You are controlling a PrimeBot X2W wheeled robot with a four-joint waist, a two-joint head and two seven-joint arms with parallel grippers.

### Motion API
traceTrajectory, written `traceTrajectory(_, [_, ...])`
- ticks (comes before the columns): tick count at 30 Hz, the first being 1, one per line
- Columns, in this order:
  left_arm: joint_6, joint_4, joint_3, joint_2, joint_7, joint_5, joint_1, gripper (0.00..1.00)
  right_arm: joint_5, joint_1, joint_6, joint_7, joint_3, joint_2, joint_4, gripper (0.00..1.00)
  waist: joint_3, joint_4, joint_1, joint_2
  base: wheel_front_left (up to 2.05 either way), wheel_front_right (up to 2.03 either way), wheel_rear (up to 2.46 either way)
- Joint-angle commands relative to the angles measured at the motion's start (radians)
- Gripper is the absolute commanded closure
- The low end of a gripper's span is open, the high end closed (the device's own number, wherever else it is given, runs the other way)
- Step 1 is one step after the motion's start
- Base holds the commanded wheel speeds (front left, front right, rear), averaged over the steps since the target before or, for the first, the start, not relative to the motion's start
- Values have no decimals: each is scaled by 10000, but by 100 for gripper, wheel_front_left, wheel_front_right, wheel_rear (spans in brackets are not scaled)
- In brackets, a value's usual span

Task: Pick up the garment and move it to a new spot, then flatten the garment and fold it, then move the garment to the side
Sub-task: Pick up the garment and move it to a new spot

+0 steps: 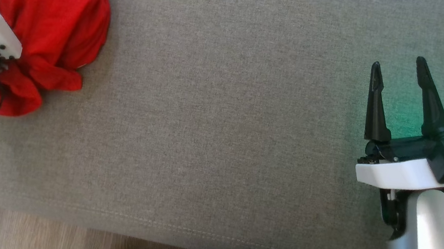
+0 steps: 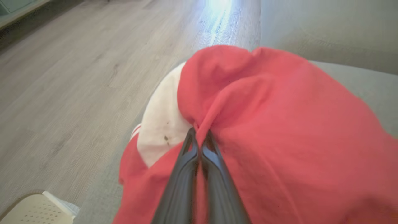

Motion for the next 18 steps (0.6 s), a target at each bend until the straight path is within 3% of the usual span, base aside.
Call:
traceTrajectory(1, [-8, -228, 170, 696, -330, -118, -427, 100, 91, -192, 39, -112, 235, -14, -230, 0, -108, 21, 0, 0, 0, 0, 0])
traceTrajectory(9, [-52, -1093, 322, 517, -1468, -621, -440, 100, 477, -143, 39, -360, 297, -14, 268, 0, -1039, 7, 0, 0, 0, 0, 0])
traceTrajectory(18, [-69, -3893, -163, 80, -1565, -971, 443, 100, 1055, 47, 39, -570, 309, -14, 772, 0, -2162, -125, 0, 0, 0, 0, 0])
